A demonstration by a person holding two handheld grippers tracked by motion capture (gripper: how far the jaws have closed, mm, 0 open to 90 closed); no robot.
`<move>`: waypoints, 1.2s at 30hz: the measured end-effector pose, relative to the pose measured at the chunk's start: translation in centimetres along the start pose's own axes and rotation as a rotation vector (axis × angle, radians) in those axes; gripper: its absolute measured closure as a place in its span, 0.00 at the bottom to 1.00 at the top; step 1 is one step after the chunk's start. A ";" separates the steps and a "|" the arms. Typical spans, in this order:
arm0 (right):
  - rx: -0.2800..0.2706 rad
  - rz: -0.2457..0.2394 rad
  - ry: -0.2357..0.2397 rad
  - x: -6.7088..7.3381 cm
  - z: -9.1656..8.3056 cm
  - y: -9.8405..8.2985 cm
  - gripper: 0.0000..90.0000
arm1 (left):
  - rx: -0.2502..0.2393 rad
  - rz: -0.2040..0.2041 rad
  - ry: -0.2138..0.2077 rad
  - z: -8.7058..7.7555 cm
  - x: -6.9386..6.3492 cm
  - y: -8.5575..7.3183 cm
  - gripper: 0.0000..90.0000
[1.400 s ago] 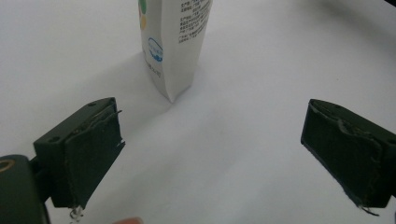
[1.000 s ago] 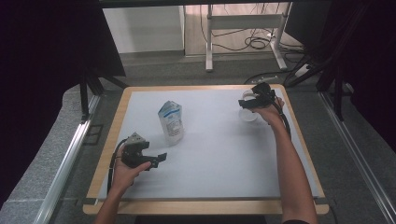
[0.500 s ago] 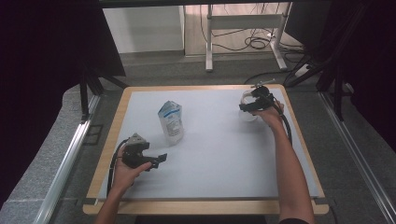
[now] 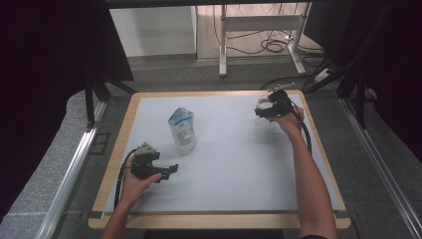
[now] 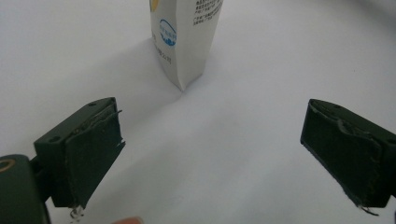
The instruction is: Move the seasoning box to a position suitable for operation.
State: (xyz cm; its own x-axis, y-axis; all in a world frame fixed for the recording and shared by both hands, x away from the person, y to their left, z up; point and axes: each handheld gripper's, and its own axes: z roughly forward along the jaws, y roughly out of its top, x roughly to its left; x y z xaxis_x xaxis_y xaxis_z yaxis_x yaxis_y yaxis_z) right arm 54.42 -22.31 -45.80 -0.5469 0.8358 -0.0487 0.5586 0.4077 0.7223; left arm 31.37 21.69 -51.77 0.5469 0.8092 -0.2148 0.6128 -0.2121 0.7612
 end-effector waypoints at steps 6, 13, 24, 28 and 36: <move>0.009 -0.021 0.020 0.7 -0.8 0.0 0.12 | -0.004 0.004 0.000 -0.1 -0.1 0.0 0.06; -0.002 -0.033 0.029 1.5 -2.1 -0.7 0.12 | -0.008 -0.002 -0.002 -0.1 0.0 0.0 0.06; -0.033 -0.048 0.074 4.2 -5.4 -2.7 0.12 | -0.009 -0.010 -0.008 -0.1 0.0 -0.1 0.06; -0.021 -0.065 0.079 5.1 -6.4 -3.4 0.12 | -0.009 -0.008 -0.009 -0.1 0.0 -0.1 0.06; -0.051 -0.088 0.115 7.0 -8.2 -5.6 0.12 | -0.008 -0.014 -0.005 -0.1 0.1 -0.1 0.06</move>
State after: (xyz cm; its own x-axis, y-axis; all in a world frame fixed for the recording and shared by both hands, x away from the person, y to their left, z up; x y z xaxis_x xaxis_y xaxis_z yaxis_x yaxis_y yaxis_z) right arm 42.35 -21.70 -44.54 -0.6619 0.7487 -0.0362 0.4744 0.4558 0.7531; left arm 31.29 21.85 -51.82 0.5412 0.8093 -0.2283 0.6156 -0.1964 0.7632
